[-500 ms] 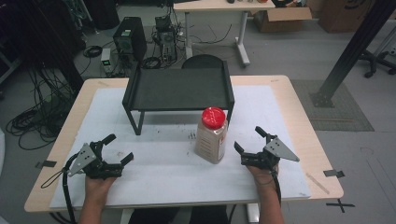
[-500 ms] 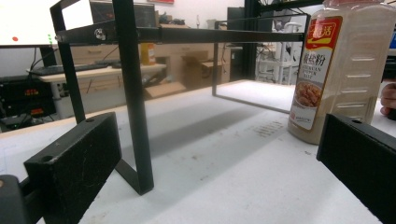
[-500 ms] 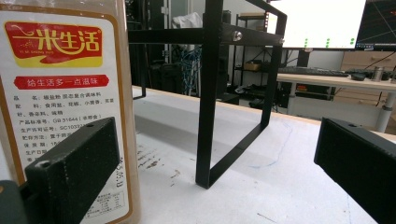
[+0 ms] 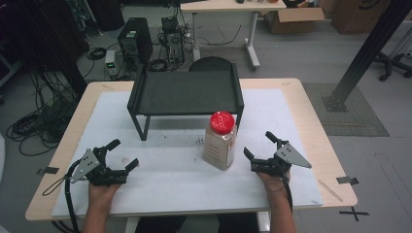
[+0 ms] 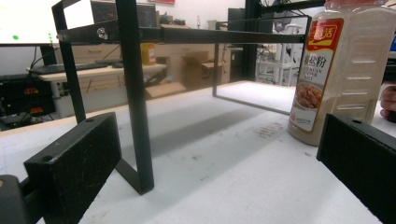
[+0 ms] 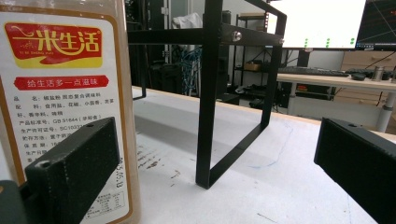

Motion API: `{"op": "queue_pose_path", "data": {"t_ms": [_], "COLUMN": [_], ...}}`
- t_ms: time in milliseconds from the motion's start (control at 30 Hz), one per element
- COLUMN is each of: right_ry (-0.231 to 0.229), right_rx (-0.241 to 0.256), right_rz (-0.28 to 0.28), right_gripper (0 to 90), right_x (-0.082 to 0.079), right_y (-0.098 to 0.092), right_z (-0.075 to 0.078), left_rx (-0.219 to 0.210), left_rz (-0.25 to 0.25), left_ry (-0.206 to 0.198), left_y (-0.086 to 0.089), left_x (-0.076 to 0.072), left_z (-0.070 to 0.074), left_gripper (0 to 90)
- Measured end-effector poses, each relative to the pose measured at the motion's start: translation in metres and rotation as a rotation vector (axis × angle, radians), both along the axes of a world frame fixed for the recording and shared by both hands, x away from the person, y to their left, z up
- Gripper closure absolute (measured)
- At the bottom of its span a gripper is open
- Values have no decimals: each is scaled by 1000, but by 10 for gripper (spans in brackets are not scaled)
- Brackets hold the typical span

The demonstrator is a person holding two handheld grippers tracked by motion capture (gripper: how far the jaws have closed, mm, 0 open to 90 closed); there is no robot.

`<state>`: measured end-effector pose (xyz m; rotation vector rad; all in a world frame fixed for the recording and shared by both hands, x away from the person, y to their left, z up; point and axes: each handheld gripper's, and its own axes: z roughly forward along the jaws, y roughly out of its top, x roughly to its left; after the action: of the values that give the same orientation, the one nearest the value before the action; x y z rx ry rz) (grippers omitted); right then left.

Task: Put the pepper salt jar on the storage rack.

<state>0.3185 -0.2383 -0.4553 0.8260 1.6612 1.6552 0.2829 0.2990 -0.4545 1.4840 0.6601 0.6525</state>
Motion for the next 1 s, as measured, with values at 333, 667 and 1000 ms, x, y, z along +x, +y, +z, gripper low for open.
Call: {"op": "queue_pose_path", "data": {"t_ms": [333,667,1000], "right_ry": [-5,-4,-12], "right_rx": [0,7,61], "right_rz": [-1,-2,0], "right_gripper": [0,0,0], "right_x": [-1,-1,-2], "right_y": [0,-1,-4], "right_z": [0,0,0], "left_rx": [5,6,10], "left_rz": [1,2,1], "left_ry": [-2,-4,0], "left_y": [0,-1,-1], "left_x": [0,0,0], "left_z": [0,0,0], "left_gripper": [2,2,3]}}
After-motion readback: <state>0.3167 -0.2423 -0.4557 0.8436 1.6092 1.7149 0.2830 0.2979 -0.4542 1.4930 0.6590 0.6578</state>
